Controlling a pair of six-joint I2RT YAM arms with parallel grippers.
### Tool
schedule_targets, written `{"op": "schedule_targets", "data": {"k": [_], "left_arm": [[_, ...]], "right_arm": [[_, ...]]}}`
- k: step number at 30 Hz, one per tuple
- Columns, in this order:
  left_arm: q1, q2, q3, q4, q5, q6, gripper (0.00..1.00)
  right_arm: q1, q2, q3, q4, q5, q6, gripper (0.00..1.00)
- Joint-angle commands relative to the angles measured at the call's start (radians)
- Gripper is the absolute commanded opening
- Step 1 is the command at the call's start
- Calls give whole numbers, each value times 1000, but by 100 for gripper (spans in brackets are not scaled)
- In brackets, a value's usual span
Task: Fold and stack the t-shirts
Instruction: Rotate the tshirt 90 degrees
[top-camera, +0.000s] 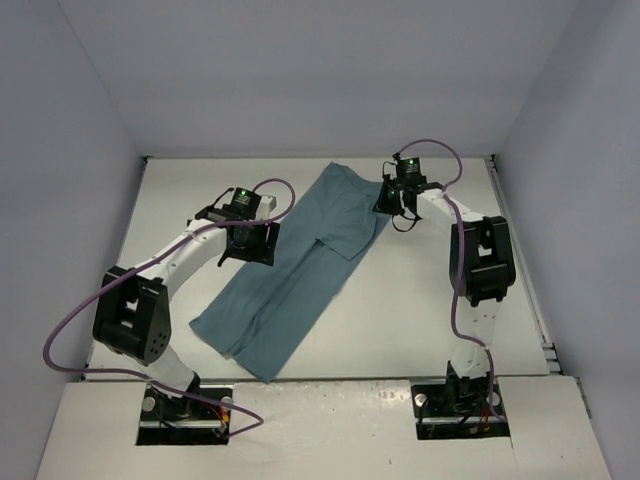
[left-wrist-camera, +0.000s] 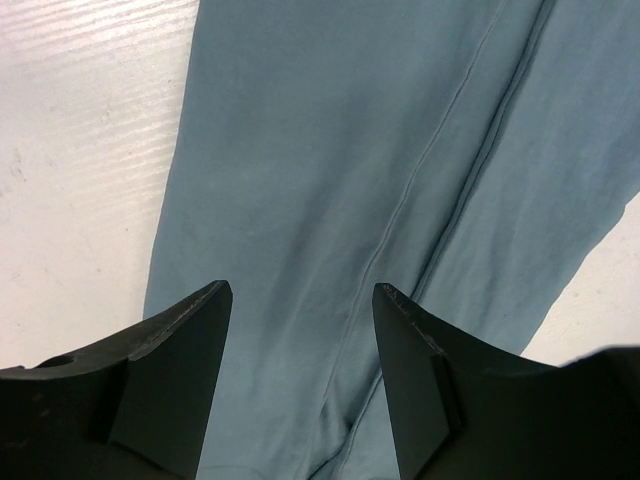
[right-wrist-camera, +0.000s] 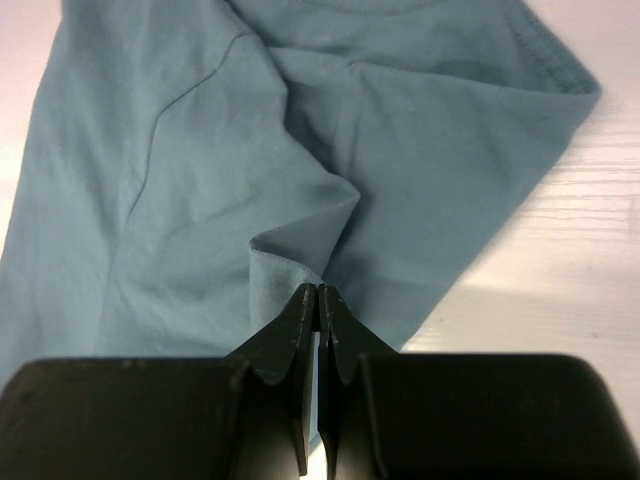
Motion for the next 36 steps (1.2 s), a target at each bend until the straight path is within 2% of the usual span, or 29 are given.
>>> {"op": "schedule_targets", "data": {"k": [1,8,15,21,27,36], "left_arm": [[6,-70,0,5,-17,10,56],[6,-87,-14,-1,-24,7,56],[6,-106,-24,-7,-32,4,56],[-14,-104,-1,14,9,8,56],[-122,-30,132,91,-12,103,56],[-201,135,333,131,-18,140,56]], "right_arm": [[-9,-22,24,22,46,-35,0],[-15,0,1,22,59,-81,0],[-42,-78,-43,3,94,-74,0],[-58,-104,-48,-50,55,-89,0],[-59,-81,3,-80,8,-62,0],[-56,-94,91,-126,-100,-16,0]]}}
